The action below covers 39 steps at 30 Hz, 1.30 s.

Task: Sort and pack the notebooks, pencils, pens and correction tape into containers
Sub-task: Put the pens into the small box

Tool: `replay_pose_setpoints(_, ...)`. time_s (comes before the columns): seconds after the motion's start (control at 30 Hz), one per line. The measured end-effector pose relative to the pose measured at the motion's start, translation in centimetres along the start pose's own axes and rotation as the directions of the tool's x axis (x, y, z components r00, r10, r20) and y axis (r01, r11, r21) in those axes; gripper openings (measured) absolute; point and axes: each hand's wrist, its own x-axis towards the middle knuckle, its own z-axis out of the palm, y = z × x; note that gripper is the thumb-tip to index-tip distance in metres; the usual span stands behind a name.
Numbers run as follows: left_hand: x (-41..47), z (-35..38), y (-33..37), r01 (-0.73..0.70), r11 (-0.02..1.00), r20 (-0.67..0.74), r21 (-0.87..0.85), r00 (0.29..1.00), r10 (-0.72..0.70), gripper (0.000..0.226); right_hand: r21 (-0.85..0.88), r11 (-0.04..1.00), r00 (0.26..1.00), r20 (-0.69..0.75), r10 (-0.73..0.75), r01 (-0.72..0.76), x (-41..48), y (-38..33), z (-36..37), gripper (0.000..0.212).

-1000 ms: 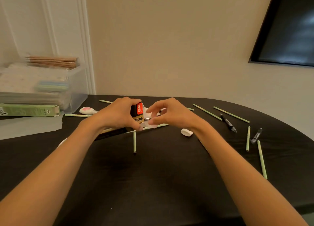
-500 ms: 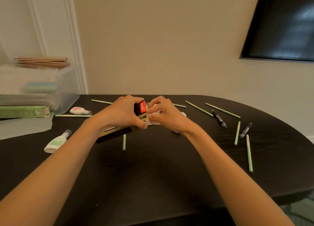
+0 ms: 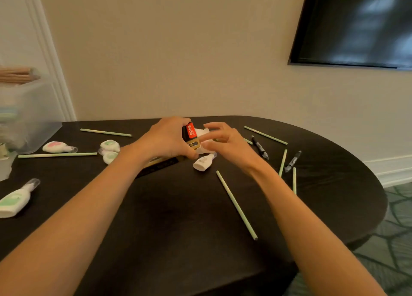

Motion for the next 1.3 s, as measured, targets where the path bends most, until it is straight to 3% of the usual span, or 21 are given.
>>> replay_pose_setpoints(0.07, 1.3, 0.7, 1.1, 0.000, 1.000, 0.000, 0.028, 1.000, 0.000, 0.056, -0.005, 0.996, 0.975, -0.207, 0.086, -0.089, 0.3, 2.1, -2.2, 0.026)
replay_pose_setpoints(0.17, 2.9, 1.4, 2.6, -0.022, 0.998, 0.047, 0.051, 0.999, 0.020, 0.064, -0.077, 0.905, 0.791, -0.521, 0.322, -0.419, 0.5, 6.1, -6.1, 0.025)
replay_pose_setpoints(0.27, 4.6, 2.1, 4.3, -0.057, 0.996, 0.073, 0.064, 0.996, 0.052, 0.071, -0.181, 0.664, 0.622, -0.585, 0.520, -0.726, -0.4, 10.7, -9.4, 0.033)
replay_pose_setpoints(0.4, 6.3, 3.0, 6.0, -0.100, 0.993, 0.101, 0.065, 0.991, 0.093, 0.067, -0.242, 0.462, 0.512, -0.558, 0.653, -0.853, -1.6, 14.9, -11.3, 0.043)
replay_pose_setpoints(0.6, 7.7, 4.4, 7.5, -0.109, 0.987, 0.139, 0.119, 0.986, 0.092, 0.083, -0.178, 0.520, 0.523, -0.549, 0.652, -0.835, -1.1, 16.3, -11.5, 0.029)
replay_pose_setpoints(0.77, 7.6, 4.0, 7.0, -0.086, 0.987, 0.152, 0.138, 0.986, 0.065, 0.089, -0.012, 0.652, 0.459, -0.720, 0.521, -0.758, -0.5, 14.6, -11.5, 0.024)
replay_pose_setpoints(0.83, 7.3, 3.6, 6.7, -0.076, 0.987, 0.144, 0.142, 0.988, 0.055, 0.088, 0.038, 0.745, 0.481, -0.741, 0.468, -0.666, -0.2, 12.7, -11.4, 0.026)
replay_pose_setpoints(0.87, 7.1, 3.3, 6.5, -0.072, 0.987, 0.137, 0.141, 0.989, 0.053, 0.088, 0.077, 0.810, 0.529, -0.720, 0.448, -0.581, 0.0, 11.6, -11.3, 0.024)
replay_pose_setpoints(0.93, 6.5, 2.8, 6.2, -0.055, 0.991, 0.119, 0.125, 0.992, 0.041, 0.086, 0.186, 0.900, 0.687, -0.591, 0.422, -0.393, 0.0, 9.2, -10.9, 0.019)
replay_pose_setpoints(1.0, 5.8, 2.0, 5.6, -0.033, 0.995, 0.094, 0.099, 0.995, 0.024, 0.077, 0.280, 0.921, 0.840, -0.398, 0.368, -0.270, -0.4, 6.5, -10.5, 0.013)
replay_pose_setpoints(1.07, 5.0, 1.0, 4.6, -0.007, 0.997, 0.066, 0.080, 0.998, 0.001, 0.064, 0.319, 0.925, 0.925, -0.247, 0.290, -0.205, -0.7, 4.5, -10.1, 0.013)
replay_pose_setpoints(1.3, 2.1, -1.6, 1.2, 0.074, 0.994, -0.011, 0.080, 0.997, -0.073, 0.077, 0.191, 0.960, 0.976, -0.032, 0.214, -0.204, -0.2, 0.0, -7.6, 0.015)
